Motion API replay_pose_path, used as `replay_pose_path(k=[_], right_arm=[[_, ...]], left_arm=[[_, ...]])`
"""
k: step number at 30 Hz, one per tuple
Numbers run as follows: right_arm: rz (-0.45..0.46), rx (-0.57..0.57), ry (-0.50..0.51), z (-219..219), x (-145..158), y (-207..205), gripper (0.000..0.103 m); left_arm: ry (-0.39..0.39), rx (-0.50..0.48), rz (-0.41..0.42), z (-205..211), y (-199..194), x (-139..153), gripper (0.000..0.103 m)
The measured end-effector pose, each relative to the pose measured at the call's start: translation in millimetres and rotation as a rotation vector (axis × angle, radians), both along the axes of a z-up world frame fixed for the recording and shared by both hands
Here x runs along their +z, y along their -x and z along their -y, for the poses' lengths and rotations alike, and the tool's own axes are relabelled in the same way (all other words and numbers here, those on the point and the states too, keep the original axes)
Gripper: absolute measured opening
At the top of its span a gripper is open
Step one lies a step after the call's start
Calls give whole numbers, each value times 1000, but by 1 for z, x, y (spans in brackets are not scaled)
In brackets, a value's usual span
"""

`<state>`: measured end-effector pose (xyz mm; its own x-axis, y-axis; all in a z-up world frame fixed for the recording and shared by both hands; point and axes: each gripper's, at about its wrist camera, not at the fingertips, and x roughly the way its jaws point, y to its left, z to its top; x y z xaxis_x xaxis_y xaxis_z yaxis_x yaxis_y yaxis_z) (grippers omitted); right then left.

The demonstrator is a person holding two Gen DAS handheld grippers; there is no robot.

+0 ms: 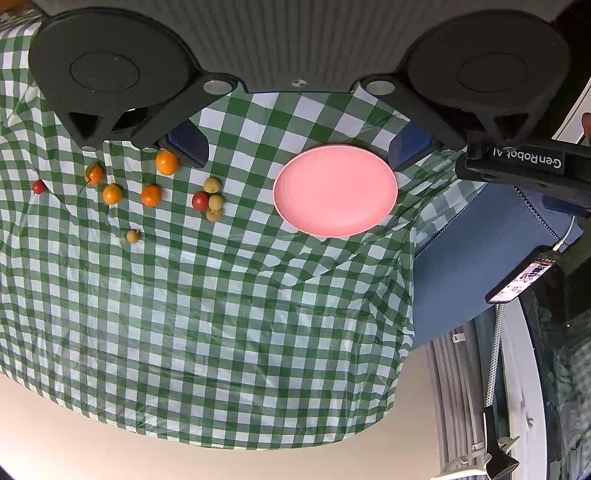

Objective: Organize fruits

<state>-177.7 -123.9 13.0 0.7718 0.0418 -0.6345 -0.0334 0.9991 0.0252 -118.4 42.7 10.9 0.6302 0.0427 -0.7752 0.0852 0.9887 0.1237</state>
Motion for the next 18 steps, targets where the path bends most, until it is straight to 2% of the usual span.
replay_pose_path(k=[18], right_arm=[[1,-2,-2,1,-1,1,102]], left_arm=[[3,-1,-4,-1,-1,0,103]])
